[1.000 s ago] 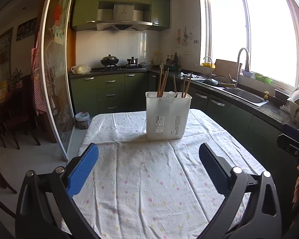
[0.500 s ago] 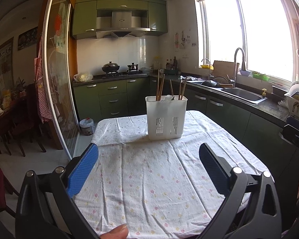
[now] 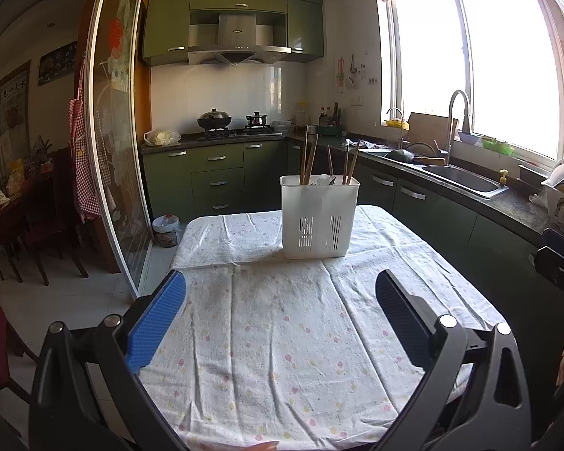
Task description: Organize utensils
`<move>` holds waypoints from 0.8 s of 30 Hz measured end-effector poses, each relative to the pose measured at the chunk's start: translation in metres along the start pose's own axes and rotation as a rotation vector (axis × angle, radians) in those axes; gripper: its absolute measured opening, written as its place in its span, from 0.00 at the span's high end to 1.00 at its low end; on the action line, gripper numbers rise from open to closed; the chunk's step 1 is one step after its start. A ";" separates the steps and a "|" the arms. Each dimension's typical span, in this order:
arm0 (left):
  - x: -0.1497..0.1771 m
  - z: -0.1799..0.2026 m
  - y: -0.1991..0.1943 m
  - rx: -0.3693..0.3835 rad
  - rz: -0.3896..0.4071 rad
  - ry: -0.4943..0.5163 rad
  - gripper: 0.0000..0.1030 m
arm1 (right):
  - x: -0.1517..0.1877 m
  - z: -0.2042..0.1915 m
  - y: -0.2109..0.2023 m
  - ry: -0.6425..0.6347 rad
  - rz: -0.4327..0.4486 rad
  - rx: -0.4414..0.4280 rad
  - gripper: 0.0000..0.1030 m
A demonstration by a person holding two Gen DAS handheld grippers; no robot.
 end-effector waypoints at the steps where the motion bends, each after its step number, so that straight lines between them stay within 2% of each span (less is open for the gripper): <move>1: 0.000 -0.001 -0.001 0.003 0.005 -0.003 0.07 | 0.000 -0.001 0.000 0.000 0.001 -0.001 0.05; 6: -0.002 -0.008 -0.005 -0.015 0.032 -0.024 0.07 | 0.000 -0.006 0.003 -0.019 -0.006 0.004 0.05; 14: -0.002 -0.009 -0.009 -0.033 0.044 -0.012 0.07 | 0.001 -0.012 0.005 -0.084 0.008 0.099 0.05; 24: -0.002 -0.008 -0.012 -0.025 0.045 0.002 0.07 | 0.005 -0.012 0.014 -0.086 -0.014 0.095 0.05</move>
Point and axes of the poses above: each gripper's, at about its wrist camera, not at the fingertips, and y roughly the way its jaws point, z to its right, x to its underside, the point moved 3 cm from there along y, roughly the way its jaws point, and after that the axes turned 7 degrees about -y, right-handed, at the moved point
